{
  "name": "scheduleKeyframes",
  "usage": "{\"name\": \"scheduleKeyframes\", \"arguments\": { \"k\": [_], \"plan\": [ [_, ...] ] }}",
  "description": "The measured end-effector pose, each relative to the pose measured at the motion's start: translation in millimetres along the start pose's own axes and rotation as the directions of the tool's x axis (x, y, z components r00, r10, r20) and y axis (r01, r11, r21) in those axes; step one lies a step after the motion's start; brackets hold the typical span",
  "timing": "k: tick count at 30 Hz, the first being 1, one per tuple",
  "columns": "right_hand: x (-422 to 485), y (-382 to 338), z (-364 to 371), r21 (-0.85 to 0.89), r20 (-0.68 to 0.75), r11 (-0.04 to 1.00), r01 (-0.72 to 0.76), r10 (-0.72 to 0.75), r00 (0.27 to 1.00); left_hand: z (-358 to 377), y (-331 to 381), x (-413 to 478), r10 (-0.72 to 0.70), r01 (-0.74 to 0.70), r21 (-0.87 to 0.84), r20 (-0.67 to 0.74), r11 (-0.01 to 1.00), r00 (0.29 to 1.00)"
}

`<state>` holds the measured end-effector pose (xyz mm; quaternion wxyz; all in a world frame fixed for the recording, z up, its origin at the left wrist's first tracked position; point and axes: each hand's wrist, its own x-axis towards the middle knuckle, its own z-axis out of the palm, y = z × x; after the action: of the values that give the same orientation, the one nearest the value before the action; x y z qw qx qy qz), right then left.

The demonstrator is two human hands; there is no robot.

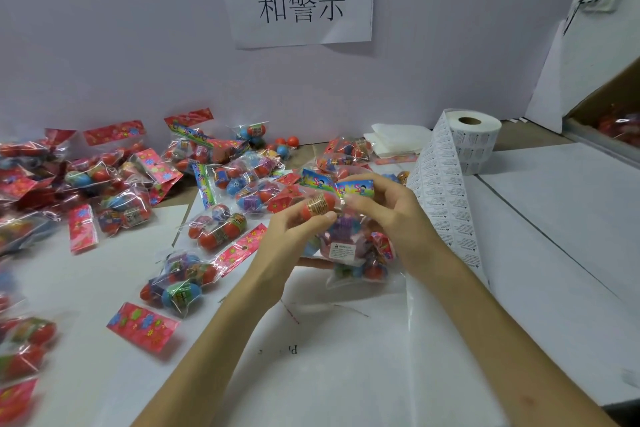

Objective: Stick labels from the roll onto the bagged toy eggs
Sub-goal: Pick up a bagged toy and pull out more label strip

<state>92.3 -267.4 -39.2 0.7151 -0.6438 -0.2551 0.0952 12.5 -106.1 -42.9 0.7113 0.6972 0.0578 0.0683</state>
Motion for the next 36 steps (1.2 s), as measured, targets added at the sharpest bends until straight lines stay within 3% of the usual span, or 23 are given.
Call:
{"name": "scheduleKeyframes", "arguments": {
  "k": [7, 15, 20, 23, 25, 28, 31, 34, 36],
  "plan": [
    [-3, 0, 2, -0.029, -0.003, 0.999, -0.034, 0.034, 0.999, 3, 0, -2, 0.042, -0.044, 0.036, 0.055, 0.998, 0.998],
    [-3, -1, 0, -0.145, 0.109, 0.989, 0.015, 0.001, 0.994, 6, -1, -1, 0.027, -0.030, 0.079, 0.035, 0.996, 0.999],
    [0, 0, 0, -0.235, -0.035, 0.970, 0.070, -0.080, 0.996, 4, 5, -1, 0.048, -0.046, 0.025, -0.054, 0.999, 0.997],
    [5, -5, -12, 0.038, -0.200, 0.998, -0.053, 0.059, 0.978, 3, 7, -3, 0.193, -0.189, 0.037, -0.154, 0.981, 0.969],
    [9, -9, -24, 0.104, -0.181, 0.976, -0.193, 0.210, 0.961, 2, 6, -4, 0.401, -0.382, 0.138, -0.159, 0.914, 0.902],
    [10, -16, -25, 0.026, -0.009, 0.903, -0.429, 0.430, 0.903, 5, 2, -6, 0.678, -0.558, 0.550, -0.021, 0.621, 0.734],
    [12, -18, -20, 0.087, 0.147, 0.909, -0.408, 0.393, 0.908, 11, -5, -4, 0.686, -0.594, 0.626, 0.126, 0.505, 0.717],
    [12, -24, -24, -0.042, 0.152, 0.964, -0.264, 0.267, 0.952, 10, -9, -3, 0.647, -0.590, 0.664, 0.206, 0.458, 0.734],
    [11, -29, -30, -0.041, 0.128, 0.962, -0.272, 0.275, 0.953, 9, -9, -5, 0.630, -0.567, 0.685, 0.200, 0.458, 0.750]
  ]
}}
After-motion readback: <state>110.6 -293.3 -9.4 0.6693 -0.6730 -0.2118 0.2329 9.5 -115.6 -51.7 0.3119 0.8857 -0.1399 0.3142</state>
